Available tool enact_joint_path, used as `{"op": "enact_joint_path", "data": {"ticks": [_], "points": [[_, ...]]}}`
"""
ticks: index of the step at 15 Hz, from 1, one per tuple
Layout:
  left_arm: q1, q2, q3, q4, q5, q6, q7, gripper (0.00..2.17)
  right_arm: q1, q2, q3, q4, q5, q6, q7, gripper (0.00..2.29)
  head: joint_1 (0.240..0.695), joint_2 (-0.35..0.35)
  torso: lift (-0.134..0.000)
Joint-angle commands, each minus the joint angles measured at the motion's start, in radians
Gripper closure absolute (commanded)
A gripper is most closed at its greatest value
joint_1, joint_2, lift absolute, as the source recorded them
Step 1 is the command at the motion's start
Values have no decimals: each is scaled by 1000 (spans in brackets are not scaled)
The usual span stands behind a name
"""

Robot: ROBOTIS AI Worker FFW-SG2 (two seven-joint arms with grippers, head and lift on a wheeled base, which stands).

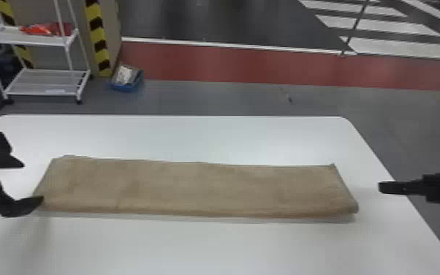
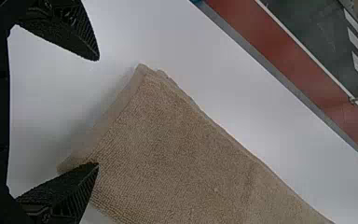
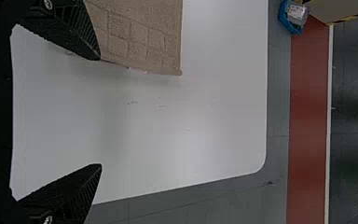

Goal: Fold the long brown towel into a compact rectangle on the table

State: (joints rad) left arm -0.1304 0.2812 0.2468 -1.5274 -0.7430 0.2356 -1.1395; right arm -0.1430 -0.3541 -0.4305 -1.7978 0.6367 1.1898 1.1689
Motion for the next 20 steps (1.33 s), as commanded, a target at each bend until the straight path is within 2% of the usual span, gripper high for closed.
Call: {"op": "enact_joint_path", "data": {"ticks": [1, 3, 5, 7, 11, 13, 18, 20], "points": [[-11, 3, 5, -68, 42, 184, -42, 87, 5, 0, -5, 0, 0, 0, 0, 60, 695, -155, -125], [-28, 6, 5, -145, 146, 451, -82, 83, 7, 0, -7, 0, 0, 0, 0, 60, 695, -152, -125], [-64, 6, 0, -172, 214, 672, -106, 87, 11, 6, -7, 0, 0, 0, 0, 60, 695, -156, -125], [-95, 4, -27, -178, 248, 877, -91, 87, 16, 9, -7, 0, 1, 0, 0, 60, 695, -162, -125], [-101, -22, -37, -198, 340, 1040, 44, 100, 23, 11, -16, 0, 4, -3, -3, 60, 695, -180, -125], [-120, -30, -60, -201, 347, 1126, 112, 147, 25, 12, -17, 2, 4, -6, -3, 60, 695, -188, -125], [-186, -74, -101, -154, 343, 1132, 250, 161, 31, 14, -22, 9, 8, -19, -5, 60, 695, -196, -125], [-215, -80, -130, -102, 335, 1132, 287, 171, 36, 12, -28, 9, 6, -25, -5, 60, 695, -200, -125]]}}
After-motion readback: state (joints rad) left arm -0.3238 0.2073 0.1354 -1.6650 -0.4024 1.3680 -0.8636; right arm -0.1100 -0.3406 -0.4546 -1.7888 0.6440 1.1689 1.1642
